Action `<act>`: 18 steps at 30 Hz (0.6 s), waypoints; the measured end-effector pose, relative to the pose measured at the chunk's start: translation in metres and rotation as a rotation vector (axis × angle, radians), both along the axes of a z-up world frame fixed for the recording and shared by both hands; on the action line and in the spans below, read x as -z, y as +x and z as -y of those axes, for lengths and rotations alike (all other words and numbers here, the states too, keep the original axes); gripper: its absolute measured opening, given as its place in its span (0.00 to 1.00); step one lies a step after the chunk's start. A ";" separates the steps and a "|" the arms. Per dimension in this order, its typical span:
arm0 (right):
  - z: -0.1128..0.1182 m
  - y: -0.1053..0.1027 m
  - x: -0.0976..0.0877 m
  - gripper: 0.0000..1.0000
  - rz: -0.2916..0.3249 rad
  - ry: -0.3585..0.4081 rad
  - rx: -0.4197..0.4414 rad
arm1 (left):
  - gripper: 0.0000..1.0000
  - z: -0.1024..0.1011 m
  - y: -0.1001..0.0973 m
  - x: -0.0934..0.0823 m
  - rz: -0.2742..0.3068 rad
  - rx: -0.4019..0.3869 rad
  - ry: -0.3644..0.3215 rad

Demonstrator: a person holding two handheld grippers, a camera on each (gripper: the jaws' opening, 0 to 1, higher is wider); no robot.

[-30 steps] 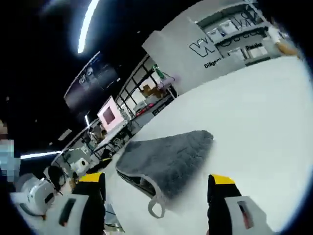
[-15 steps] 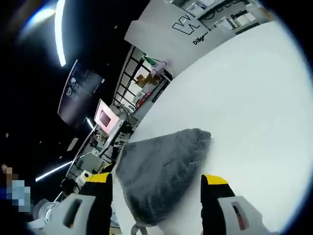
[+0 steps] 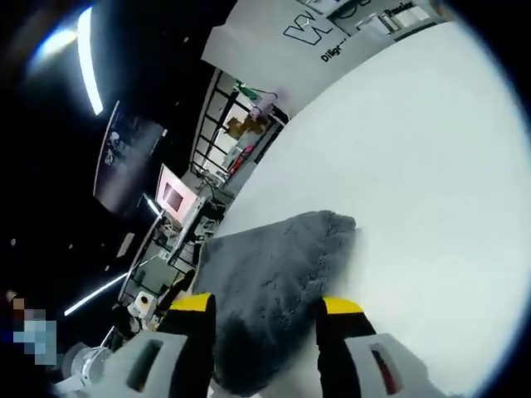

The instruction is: Fold the towel on the table until its edges align and the towel forms a compact rectangular stack.

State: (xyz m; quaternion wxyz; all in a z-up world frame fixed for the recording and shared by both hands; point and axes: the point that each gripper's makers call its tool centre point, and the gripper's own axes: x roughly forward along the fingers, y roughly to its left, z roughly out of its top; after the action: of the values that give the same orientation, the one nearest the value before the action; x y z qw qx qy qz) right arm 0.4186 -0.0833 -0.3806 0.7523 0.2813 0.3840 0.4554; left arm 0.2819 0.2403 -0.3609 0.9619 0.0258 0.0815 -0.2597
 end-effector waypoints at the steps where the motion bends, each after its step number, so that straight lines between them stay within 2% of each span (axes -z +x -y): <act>1: 0.000 0.000 0.001 0.39 0.000 -0.004 0.004 | 0.98 0.000 0.000 0.000 0.000 0.000 -0.001; 2: 0.002 0.001 0.003 0.32 -0.001 -0.008 0.009 | 0.98 0.000 0.000 0.000 0.000 0.001 -0.002; 4: 0.006 0.004 0.006 0.23 -0.005 -0.013 0.033 | 0.98 0.001 0.000 0.000 0.001 0.005 -0.003; 8: 0.011 0.004 0.006 0.13 -0.019 0.003 0.056 | 0.98 0.003 0.000 -0.001 0.006 0.011 -0.005; 11: 0.017 0.008 0.008 0.09 -0.008 -0.009 0.063 | 0.98 0.004 0.001 -0.003 0.009 0.015 -0.005; 18: 0.038 0.020 0.003 0.07 0.028 -0.042 0.111 | 0.98 0.008 0.002 -0.004 0.011 0.024 -0.004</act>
State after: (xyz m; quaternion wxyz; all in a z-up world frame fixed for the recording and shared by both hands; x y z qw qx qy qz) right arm 0.4389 -0.1212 -0.3833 0.7875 0.2797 0.3667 0.4088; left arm 0.2834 0.2325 -0.3567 0.9592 0.0261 0.0753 -0.2712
